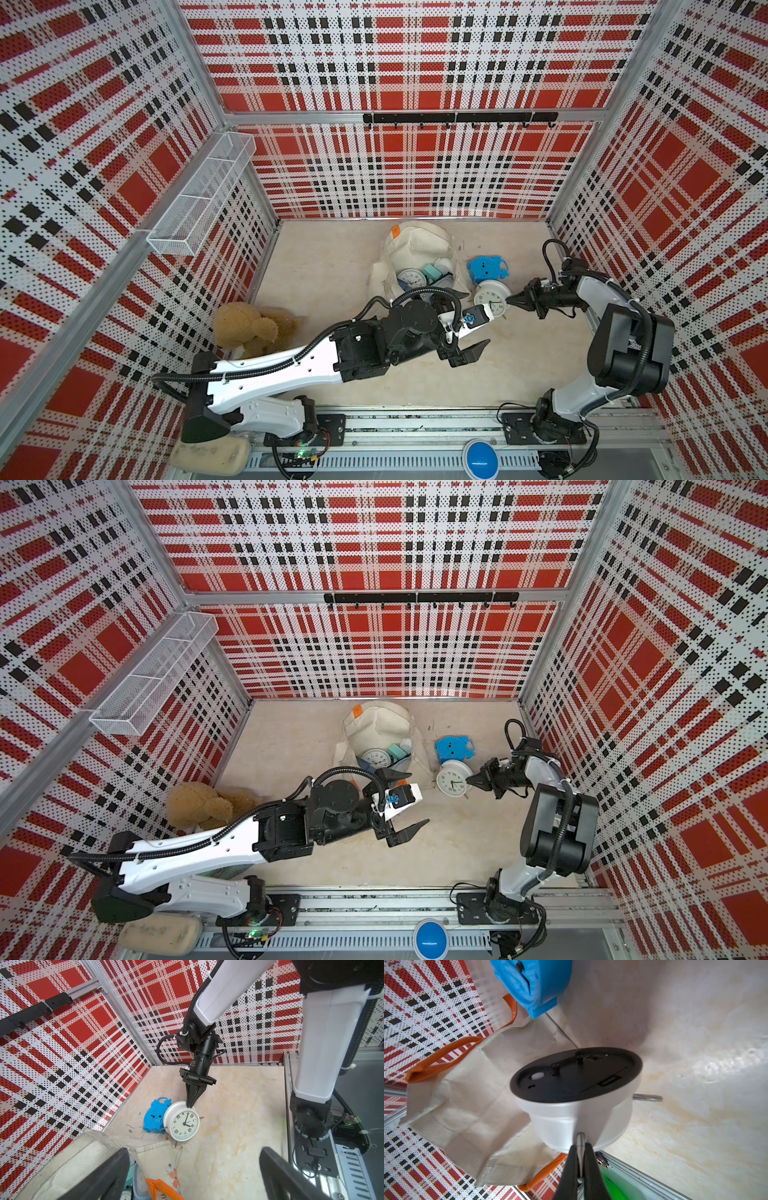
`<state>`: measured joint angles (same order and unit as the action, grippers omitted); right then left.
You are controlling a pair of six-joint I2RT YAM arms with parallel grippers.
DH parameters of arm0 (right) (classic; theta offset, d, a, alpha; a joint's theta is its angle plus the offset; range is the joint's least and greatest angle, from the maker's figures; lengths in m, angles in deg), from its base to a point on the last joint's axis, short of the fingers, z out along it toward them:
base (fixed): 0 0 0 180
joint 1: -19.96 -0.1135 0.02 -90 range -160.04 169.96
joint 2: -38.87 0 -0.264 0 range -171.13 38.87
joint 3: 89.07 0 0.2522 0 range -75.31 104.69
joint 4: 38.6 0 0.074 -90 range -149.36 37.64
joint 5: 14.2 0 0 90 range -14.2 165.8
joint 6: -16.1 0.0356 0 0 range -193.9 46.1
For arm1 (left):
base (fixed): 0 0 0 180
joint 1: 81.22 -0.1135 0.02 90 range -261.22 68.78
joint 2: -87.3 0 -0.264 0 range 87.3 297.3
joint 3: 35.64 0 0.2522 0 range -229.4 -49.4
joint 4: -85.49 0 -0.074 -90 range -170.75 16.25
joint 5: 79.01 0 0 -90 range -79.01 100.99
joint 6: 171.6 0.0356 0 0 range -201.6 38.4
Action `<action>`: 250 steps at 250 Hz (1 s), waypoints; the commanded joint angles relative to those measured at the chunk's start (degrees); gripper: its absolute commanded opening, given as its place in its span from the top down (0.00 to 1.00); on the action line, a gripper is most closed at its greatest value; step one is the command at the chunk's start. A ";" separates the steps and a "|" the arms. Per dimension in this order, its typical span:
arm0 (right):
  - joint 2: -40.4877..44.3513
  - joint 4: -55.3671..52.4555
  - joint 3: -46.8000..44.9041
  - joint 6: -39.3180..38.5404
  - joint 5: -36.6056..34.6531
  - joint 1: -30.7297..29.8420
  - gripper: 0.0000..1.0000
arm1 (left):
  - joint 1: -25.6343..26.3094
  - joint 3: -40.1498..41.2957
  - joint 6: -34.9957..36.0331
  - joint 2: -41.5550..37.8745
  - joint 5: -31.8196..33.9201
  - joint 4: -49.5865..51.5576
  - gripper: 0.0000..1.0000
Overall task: Take the alarm clock out of the canvas bag
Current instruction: Place the alarm at the center of the board.
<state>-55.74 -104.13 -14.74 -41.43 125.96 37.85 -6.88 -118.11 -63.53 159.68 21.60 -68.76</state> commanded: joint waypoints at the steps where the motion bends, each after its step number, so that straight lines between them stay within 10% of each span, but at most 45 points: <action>1: -3.08 -1.27 2.77 -2.53 -3.75 0.61 1.00 | 0.38 0.20 -0.71 -1.44 0.16 -0.66 0.01; 250: -5.54 0.88 0.90 9.93 -0.71 10.13 0.84 | 2.99 -1.21 -2.13 1.31 1.01 -0.24 0.01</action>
<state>-63.06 -104.34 -13.73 -34.20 127.11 47.33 -4.91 -117.91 -65.91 160.77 21.18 -69.38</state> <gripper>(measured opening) 0.152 0.994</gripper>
